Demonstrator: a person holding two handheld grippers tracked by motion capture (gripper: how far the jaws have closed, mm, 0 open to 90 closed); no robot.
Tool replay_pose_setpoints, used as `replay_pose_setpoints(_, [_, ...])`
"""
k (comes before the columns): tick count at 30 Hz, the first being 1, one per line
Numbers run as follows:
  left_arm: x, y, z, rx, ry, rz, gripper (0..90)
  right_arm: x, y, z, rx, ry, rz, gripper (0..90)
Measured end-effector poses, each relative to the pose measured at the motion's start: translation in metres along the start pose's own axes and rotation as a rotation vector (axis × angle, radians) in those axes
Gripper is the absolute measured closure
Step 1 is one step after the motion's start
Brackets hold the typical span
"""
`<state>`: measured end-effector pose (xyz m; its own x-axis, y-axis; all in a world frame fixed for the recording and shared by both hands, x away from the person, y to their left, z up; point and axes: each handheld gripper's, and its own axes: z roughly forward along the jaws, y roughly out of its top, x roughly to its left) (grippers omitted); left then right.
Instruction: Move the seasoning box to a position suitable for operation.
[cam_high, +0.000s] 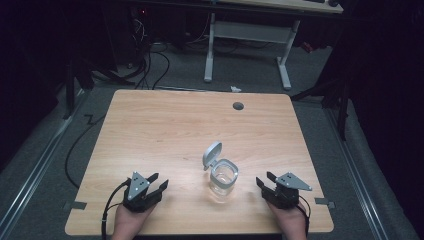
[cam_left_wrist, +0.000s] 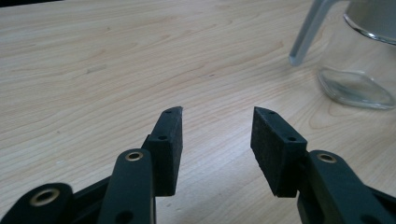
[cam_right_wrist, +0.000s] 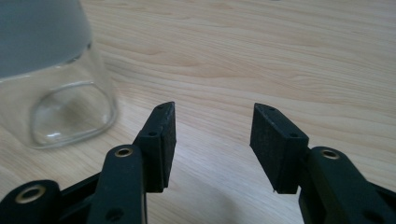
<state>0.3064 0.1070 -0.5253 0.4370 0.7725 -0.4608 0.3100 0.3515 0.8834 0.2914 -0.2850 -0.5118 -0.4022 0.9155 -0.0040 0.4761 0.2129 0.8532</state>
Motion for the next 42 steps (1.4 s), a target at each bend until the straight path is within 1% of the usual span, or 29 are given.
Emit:
replay_pose_setpoints(1, [-0.003, -0.004, -0.002, 0.008, -0.005, 0.005, 56.6, 0.004, 0.002, 0.004, 0.002, 0.023, -0.006, 57.7])
replay_pose_setpoints(2, [-0.003, -0.004, -0.002, 0.008, -0.005, 0.005, 57.1, 0.004, 0.002, 0.004, 0.002, 0.023, -0.006, 57.7])
replay_pose_setpoints(3, [-0.006, -0.007, -0.004, 0.021, -0.010, 0.003, 57.8, 0.007, 0.005, 0.008, 0.000, 0.043, -0.013, 59.7])
replay_pose_setpoints(4, [-0.006, -0.007, -0.004, 0.021, -0.010, 0.003, 59.3, 0.007, 0.005, 0.008, 0.000, 0.043, -0.013, 59.7])
replay_pose_setpoints(5, [-0.008, -0.010, -0.005, 0.036, -0.007, 0.013, 60.0, 0.010, 0.008, 0.012, -0.009, 0.058, -0.013, 62.2])
replay_pose_setpoints(7, [-0.009, -0.011, -0.006, 0.056, -0.009, 0.001, 60.8, 0.013, 0.011, 0.014, -0.020, 0.061, -0.015, 67.8])
replay_pose_setpoints(8, [-0.009, -0.011, -0.006, 0.063, -0.012, -0.014, 63.0, 0.015, 0.013, 0.016, -0.032, 0.057, -0.015, 72.1])
replay_pose_setpoints(9, [-0.011, -0.011, -0.007, 0.067, -0.019, -0.029, 68.4, 0.016, 0.015, 0.018, -0.039, 0.054, -0.008, 76.1])
replay_pose_setpoints(11, [-0.015, -0.011, -0.007, 0.076, -0.027, -0.032, 77.6, 0.017, 0.021, 0.023, -0.042, 0.059, -0.010, 83.1])
replay_pose_setpoints(13, [-0.019, -0.012, -0.007, 0.073, -0.031, -0.031, 83.2, 0.020, 0.025, 0.030, -0.030, 0.061, -0.036, 88.6])
replay_pose_setpoints(14, [-0.019, -0.012, -0.007, 0.073, -0.031, -0.031, 85.6, 0.020, 0.025, 0.030, -0.030, 0.061, -0.036, 88.6])
replay_pose_setpoints(15, [-0.023, -0.013, -0.008, 0.076, -0.039, -0.028, 87.5, 0.022, 0.028, 0.036, -0.019, 0.072, -0.044, 90.0])
replay_pose_setpoints(16, [-0.023, -0.013, -0.008, 0.076, -0.039, -0.028, 89.4, 0.022, 0.028, 0.036, -0.019, 0.072, -0.044, 90.0])
replay_pose_setpoints(17, [-0.027, -0.016, -0.008, 0.083, -0.050, -0.019, 90.0, 0.024, 0.030, 0.041, -0.002, 0.079, -0.045, 90.0])
replay_pose_setpoints(19, [-0.030, -0.019, -0.005, 0.087, -0.051, -0.014, 90.0, 0.025, 0.032, 0.044, 0.005, 0.078, -0.055, 90.0])
replay_pose_setpoints(22, [-0.033, -0.020, -0.003, 0.089, -0.060, -0.026, 90.0, 0.027, 0.033, 0.047, 0.012, 0.086, -0.057, 90.0])
replay_pose_setpoints(23, [-0.038, -0.021, 0.001, 0.086, -0.069, -0.029, 90.0, 0.028, 0.034, 0.047, 0.010, 0.087, -0.064, 90.0])
replay_pose_setpoints(25, [-0.044, -0.023, 0.003, 0.086, -0.076, -0.016, 90.0, 0.028, 0.035, 0.046, 0.010, 0.092, -0.071, 90.0])
replay_pose_setpoints(26, [-0.044, -0.023, 0.003, 0.086, -0.076, -0.016, 90.0, 0.028, 0.035, 0.046, 0.010, 0.092, -0.071, 90.0])
replay_pose_setpoints(27, [-0.050, -0.026, 0.006, 0.088, -0.090, -0.004, 90.0, 0.028, 0.036, 0.045, 0.005, 0.090, -0.068, 90.0])
replay_pose_setpoints(29, [-0.056, -0.030, 0.011, 0.109, -0.101, 0.001, 90.0, 0.027, 0.037, 0.043, 0.002, 0.098, -0.053, 90.0])
replay_pose_setpoints(30, [-0.056, -0.030, 0.011, 0.109, -0.101, 0.001, 90.0, 0.027, 0.037, 0.043, 0.002, 0.098, -0.053, 90.0])
replay_pose_setpoints(31, [-0.059, -0.032, 0.014, 0.117, -0.108, 0.000, 90.0, 0.028, 0.038, 0.043, -0.001, 0.100, -0.051, 90.0])
replay_pose_setpoints(32, [-0.065, -0.034, 0.021, 0.124, -0.117, 0.001, 90.0, 0.029, 0.038, 0.042, -0.001, 0.108, -0.057, 90.0])
replay_pose_setpoints(34, [-0.071, -0.038, 0.028, 0.133, -0.126, 0.011, 90.0, 0.030, 0.037, 0.041, -0.001, 0.112, -0.060, 90.0])
replay_pose_setpoints(36, [-0.078, -0.041, 0.033, 0.146, -0.138, 0.012, 90.0, 0.030, 0.036, 0.039, -0.008, 0.113, -0.064, 90.0])
replay_pose_setpoints(38, [-0.085, -0.042, 0.036, 0.150, -0.151, -0.007, 90.0, 0.030, 0.034, 0.037, -0.011, 0.116, -0.051, 90.0])
replay_pose_setpoints(41, [-0.094, -0.043, 0.042, 0.143, -0.168, -0.010, 90.0, 0.032, 0.031, 0.035, -0.013, 0.122, -0.053, 90.0])
replay_pose_setpoints(42, [-0.094, -0.043, 0.042, 0.143, -0.168, -0.010, 90.0, 0.032, 0.031, 0.035, -0.013, 0.122, -0.053, 90.0])
